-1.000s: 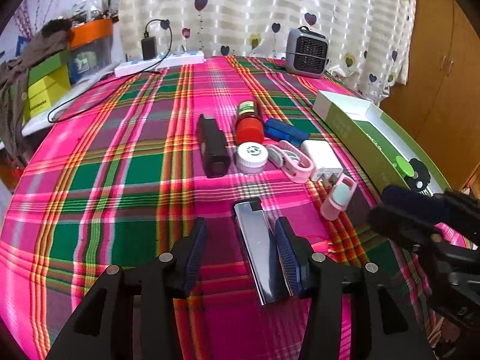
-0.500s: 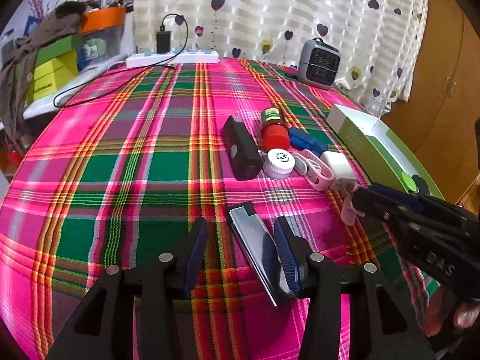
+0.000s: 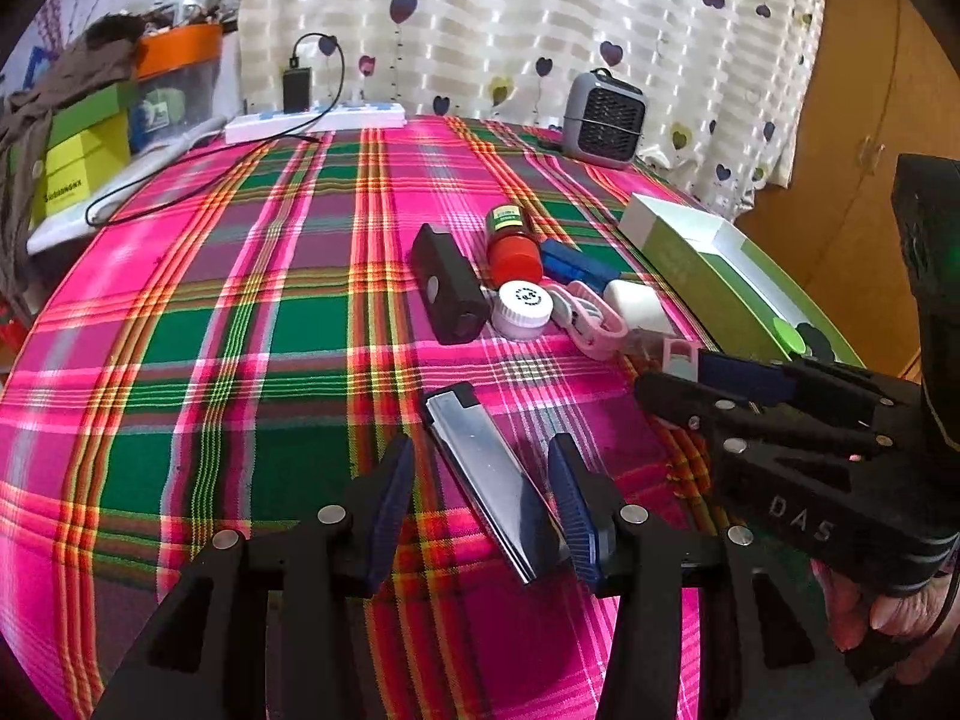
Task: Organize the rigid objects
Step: 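Lift the silver lighter with the left gripper while the right gripper lifts the pink clip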
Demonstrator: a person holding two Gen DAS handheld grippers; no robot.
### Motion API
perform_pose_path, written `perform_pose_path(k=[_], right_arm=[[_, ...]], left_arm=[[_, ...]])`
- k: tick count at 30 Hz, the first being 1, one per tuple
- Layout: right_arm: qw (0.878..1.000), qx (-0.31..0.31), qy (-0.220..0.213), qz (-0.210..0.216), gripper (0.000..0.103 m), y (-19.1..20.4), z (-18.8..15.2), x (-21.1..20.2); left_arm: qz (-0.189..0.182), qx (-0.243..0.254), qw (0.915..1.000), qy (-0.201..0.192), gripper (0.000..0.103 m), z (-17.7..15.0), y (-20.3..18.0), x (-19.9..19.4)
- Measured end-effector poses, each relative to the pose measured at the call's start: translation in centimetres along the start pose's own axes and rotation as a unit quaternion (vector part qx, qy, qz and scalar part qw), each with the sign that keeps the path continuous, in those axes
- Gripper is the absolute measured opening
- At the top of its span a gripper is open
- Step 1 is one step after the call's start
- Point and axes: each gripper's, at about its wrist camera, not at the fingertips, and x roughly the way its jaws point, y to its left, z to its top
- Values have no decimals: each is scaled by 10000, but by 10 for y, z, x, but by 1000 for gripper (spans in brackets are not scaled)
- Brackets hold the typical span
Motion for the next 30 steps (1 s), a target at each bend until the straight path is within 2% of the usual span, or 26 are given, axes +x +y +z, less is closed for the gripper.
perform_pose_path(k=[9,15,17,19,23,30], right_arm=[[9999,-125,-60,77,36,-2,-6,-4],[9983,-263,-158,496,36,3,-15,-12],[9974,-285,-234,614,36,4,-17,-16],[9970,-263,-298,669,36,3,-18,-19],[9962,-234,-392,739,36,0,-18,-25],[9950,-260,-477,835,36,-1,-21,-31]], left_arm=[[19,20,10000,7,45,0,1,0],[16,16,10000,9,45,0,1,0],[-3,-12,10000,0,44,-1,2,-1],[8,-19,10000,1,36,-1,2,-1],[-5,12,10000,-10,29,-1,1,-1],[23,27,10000,-10,25,-2,0,-2]])
